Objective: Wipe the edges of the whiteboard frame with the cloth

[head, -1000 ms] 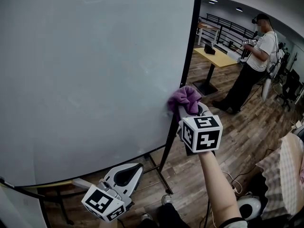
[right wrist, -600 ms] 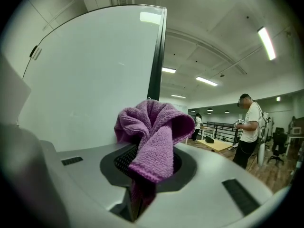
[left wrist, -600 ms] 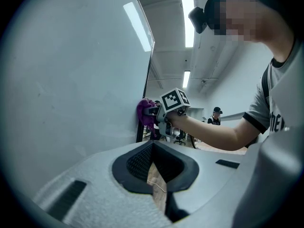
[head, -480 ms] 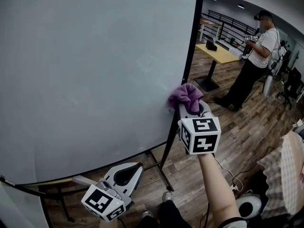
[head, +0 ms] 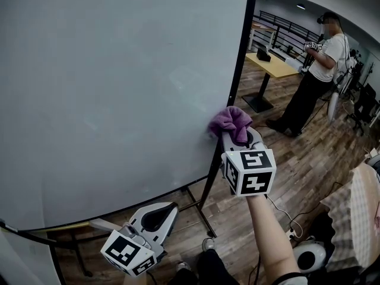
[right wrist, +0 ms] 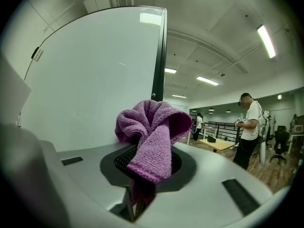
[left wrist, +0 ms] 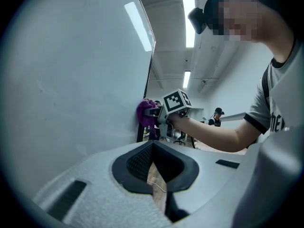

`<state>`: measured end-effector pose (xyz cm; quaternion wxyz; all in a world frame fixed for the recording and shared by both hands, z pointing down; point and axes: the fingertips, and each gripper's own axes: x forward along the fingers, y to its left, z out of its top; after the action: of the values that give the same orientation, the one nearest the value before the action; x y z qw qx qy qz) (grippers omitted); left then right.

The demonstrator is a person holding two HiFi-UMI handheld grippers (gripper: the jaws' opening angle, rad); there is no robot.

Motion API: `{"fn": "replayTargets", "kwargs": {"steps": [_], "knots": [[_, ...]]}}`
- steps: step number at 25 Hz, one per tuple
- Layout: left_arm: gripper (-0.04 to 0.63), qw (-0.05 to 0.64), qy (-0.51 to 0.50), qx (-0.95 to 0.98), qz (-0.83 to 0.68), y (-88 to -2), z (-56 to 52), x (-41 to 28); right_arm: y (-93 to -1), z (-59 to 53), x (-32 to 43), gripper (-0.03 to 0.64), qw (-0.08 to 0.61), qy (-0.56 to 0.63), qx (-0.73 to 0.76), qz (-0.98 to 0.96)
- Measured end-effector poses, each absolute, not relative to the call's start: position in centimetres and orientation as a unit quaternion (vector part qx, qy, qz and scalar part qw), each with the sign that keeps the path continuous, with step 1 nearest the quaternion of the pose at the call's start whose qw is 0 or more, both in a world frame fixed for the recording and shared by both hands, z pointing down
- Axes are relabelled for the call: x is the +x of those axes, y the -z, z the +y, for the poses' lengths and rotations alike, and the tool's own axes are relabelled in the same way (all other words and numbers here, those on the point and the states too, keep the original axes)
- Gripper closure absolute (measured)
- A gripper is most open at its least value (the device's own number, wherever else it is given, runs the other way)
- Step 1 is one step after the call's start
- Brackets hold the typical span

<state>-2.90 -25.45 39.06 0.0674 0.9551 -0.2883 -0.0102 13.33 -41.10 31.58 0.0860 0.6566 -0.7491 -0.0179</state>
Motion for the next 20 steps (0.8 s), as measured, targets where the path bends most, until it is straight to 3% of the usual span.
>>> {"fn": "replayTargets", "kwargs": {"steps": [20], "knots": [[0.578, 0.083, 0.002, 0.953, -0.291, -40.2, -25.4, -3.6, -39.6, -41.2, 12.5, 0.552, 0.089, -0.061, 0.639, -0.762]]}}
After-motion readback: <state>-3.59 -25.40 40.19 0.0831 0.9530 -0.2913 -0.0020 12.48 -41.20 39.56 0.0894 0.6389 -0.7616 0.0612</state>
